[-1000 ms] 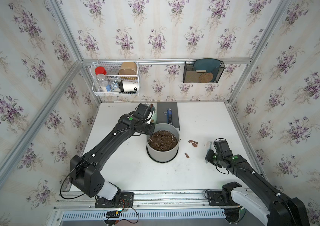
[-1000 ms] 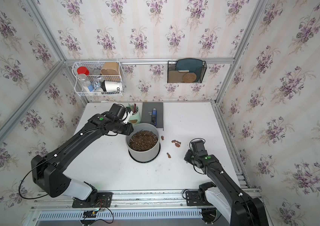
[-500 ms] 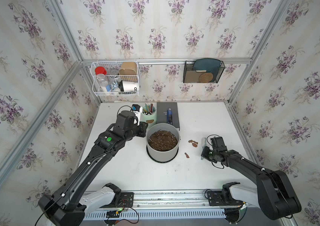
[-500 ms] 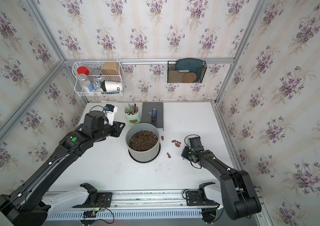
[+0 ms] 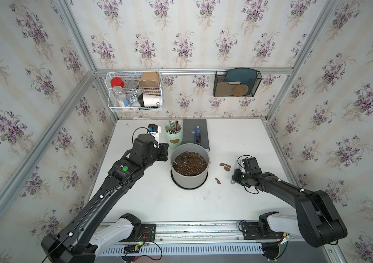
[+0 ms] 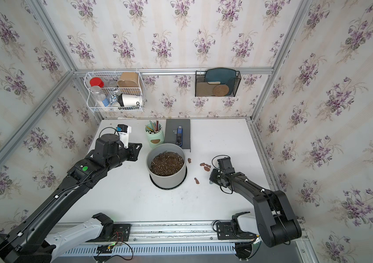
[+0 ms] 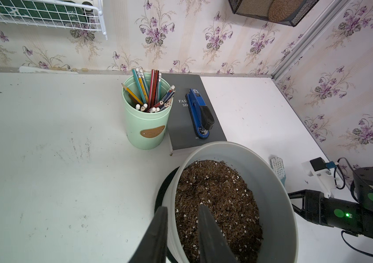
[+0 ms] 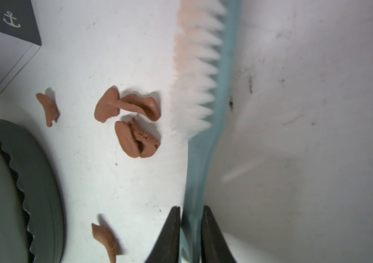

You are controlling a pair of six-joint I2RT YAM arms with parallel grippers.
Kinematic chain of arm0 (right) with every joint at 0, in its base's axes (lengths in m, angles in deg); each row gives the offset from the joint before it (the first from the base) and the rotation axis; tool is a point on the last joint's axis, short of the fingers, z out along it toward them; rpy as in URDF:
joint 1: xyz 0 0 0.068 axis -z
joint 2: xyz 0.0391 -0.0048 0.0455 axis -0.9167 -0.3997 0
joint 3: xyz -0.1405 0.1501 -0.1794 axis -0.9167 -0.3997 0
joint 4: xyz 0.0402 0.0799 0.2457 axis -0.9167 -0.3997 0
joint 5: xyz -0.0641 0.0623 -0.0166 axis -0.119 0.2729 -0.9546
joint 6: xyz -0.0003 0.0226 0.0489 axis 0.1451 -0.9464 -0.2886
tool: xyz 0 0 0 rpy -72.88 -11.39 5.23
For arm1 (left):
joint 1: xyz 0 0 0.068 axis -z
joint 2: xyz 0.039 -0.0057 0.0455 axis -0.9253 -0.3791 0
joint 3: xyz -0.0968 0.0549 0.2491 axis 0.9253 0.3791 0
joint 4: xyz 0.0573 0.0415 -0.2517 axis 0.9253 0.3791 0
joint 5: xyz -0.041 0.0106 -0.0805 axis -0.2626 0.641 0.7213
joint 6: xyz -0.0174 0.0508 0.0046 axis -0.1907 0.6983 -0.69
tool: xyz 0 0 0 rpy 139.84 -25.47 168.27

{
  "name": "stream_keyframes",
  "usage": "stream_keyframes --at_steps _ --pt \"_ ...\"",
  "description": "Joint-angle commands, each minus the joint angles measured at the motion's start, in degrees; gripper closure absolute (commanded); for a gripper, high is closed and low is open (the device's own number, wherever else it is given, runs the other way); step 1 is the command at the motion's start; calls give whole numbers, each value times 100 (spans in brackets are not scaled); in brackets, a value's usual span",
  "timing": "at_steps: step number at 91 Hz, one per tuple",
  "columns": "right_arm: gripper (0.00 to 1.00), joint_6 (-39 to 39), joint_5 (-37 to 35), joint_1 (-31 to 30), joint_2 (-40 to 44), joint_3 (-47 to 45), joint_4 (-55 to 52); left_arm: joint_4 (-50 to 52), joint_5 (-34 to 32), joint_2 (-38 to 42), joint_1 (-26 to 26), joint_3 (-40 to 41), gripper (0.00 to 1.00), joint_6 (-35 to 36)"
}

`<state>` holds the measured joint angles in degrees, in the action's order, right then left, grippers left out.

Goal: Scrub the dried mud off the ceramic pot
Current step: Place the brush at the center of the board.

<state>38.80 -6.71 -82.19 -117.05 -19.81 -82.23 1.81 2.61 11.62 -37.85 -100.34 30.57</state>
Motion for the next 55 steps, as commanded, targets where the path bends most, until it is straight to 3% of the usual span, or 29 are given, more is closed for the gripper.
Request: stream_keyframes --at_steps 1,15,31,55 --pt "71 -64 -217 -24 -29 -21 -703 -127 -134 13 -8 41 71 -42" --pt "58 -68 -447 -69 -2 159 -960 -132 -176 -25 -24 102 71 -62" --pt "51 -156 -907 -296 253 565 -1520 -70 -306 -150 -50 41 71 -90" --pt "50 -194 -1363 -495 960 1414 -2260 -48 -496 -205 -77 -64 67 -103"
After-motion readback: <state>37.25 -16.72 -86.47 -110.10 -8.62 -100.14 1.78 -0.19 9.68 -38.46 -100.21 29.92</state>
